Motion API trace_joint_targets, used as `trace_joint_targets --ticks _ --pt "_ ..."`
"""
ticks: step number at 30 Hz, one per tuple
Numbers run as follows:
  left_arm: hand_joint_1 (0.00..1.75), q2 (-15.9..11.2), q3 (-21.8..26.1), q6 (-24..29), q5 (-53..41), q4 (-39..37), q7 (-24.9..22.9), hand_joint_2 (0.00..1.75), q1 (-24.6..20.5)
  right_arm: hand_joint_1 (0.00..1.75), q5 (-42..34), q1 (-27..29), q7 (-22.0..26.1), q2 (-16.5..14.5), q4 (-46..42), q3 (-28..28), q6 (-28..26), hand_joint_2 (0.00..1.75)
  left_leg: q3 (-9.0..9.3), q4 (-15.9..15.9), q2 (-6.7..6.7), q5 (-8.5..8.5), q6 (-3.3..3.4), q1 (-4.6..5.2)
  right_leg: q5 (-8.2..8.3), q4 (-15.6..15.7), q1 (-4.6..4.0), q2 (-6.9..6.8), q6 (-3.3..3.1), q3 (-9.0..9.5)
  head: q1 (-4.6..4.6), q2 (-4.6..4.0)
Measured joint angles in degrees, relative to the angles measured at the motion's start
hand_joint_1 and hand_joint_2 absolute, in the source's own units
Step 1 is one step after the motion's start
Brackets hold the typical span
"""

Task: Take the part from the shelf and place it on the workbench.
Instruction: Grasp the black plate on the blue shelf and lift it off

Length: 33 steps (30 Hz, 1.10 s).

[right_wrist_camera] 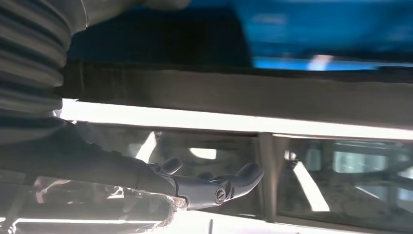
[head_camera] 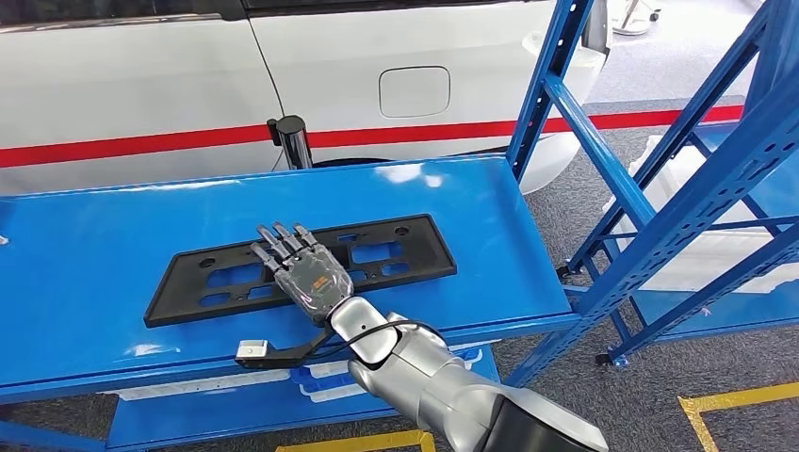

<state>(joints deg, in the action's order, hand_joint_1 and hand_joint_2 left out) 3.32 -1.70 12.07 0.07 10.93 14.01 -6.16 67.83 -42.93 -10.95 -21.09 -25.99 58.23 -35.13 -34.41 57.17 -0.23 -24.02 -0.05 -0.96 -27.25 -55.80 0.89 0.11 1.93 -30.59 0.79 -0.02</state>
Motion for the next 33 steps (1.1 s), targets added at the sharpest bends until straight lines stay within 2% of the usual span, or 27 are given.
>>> trace_joint_targets --ticks 1,2,12,16,27,33 --pt "0.00 0.00 0.01 0.02 0.00 0.00 0.00 0.00 0.05 1.71 0.47 -0.27 -0.90 0.00 0.55 0.35 0.12 1.75 0.03 0.00 0.00 0.00 0.00 -0.01 -0.01 0.00 -0.01 0.00 0.00 0.03 0.00 0.00" --pt "0.00 0.00 0.01 0.03 0.01 0.00 0.01 0.00 0.09 1.75 0.97 -0.45 -1.79 0.01 1.07 0.69 0.26 1.75 0.05 0.00 0.00 0.00 -0.01 -0.01 -0.01 0.00 -0.01 0.00 0.00 0.05 0.00 0.00" --pt "0.00 0.01 0.57 0.98 0.04 0.00 1.26 0.00 0.57 1.74 9.46 -0.55 -11.81 0.27 3.63 1.56 1.12 1.75 0.08 0.00 -0.01 -0.01 -0.01 0.00 -0.05 0.00 0.00 0.00 0.11 0.12 0.00 0.00" --pt "0.00 0.04 1.19 1.13 -0.15 0.00 1.64 0.00 0.98 1.75 13.46 0.24 -14.02 0.38 3.05 0.12 0.79 1.75 0.08 0.00 0.00 -0.02 -0.02 0.00 -0.05 0.00 0.00 0.01 0.12 0.12 0.00 0.00" --pt "0.00 0.07 1.46 1.11 -1.19 -0.02 2.21 0.00 1.70 1.75 18.54 2.80 -15.37 1.59 -0.60 -2.97 -1.77 1.75 0.08 -0.01 -0.02 -0.08 -0.11 -0.02 -0.10 0.00 0.00 0.00 0.13 0.09 0.01 0.00" --pt "0.00 0.07 1.46 0.98 -1.87 -0.06 3.86 0.00 2.47 1.75 19.35 9.59 -12.51 6.48 -16.37 -5.15 -4.27 1.75 -0.15 0.00 0.00 -0.07 -0.10 0.01 -0.05 -0.01 0.00 0.01 0.19 0.38 0.00 0.00"
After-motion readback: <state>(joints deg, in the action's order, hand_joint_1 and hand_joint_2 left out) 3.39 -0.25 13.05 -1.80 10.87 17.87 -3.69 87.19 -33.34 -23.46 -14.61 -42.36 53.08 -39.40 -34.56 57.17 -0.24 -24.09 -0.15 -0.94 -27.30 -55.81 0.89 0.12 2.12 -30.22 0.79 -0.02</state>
